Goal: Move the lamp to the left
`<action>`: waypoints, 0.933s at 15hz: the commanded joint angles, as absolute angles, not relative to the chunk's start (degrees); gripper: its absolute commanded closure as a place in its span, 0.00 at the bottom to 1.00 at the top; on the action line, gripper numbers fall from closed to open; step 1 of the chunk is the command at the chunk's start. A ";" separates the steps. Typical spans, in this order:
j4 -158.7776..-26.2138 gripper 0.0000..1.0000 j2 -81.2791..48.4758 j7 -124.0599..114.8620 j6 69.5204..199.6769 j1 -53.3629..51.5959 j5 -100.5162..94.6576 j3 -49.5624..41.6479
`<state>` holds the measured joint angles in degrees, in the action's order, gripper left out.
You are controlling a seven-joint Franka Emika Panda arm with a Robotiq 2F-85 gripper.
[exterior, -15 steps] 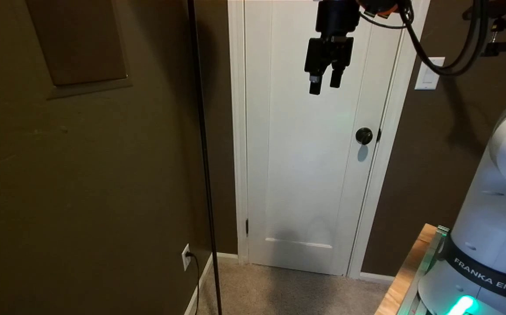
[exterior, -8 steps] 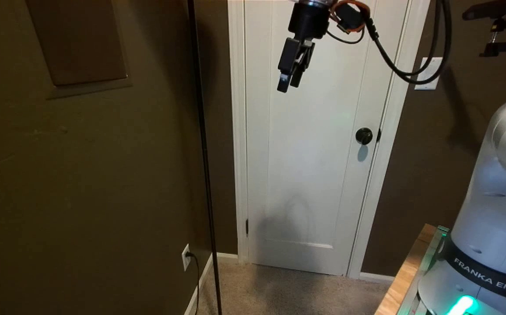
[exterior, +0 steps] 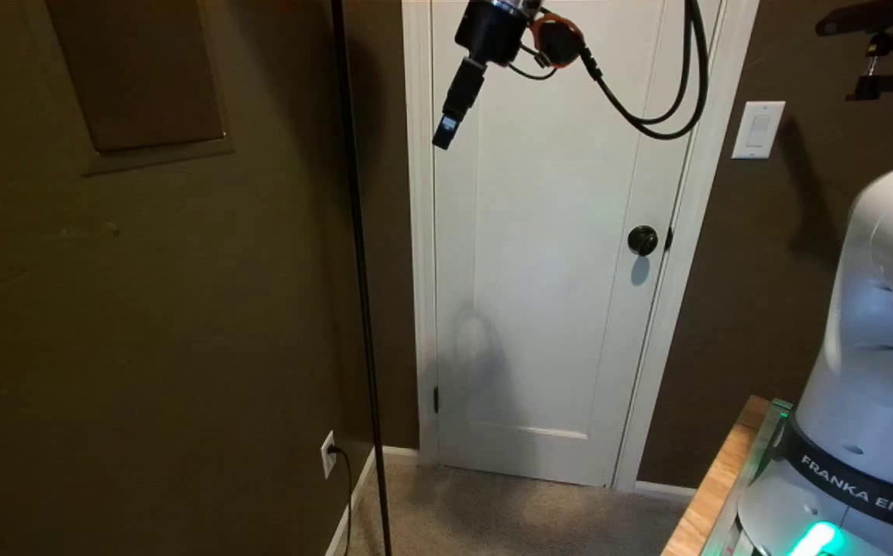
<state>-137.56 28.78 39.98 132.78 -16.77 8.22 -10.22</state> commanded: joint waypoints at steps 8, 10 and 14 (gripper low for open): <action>-124.47 0.00 18.69 71.83 129.14 -18.34 32.74 -12.89; -122.66 0.00 17.15 73.99 128.14 -17.83 34.44 -12.82; -122.21 0.00 16.69 74.12 127.93 -17.76 34.70 -12.71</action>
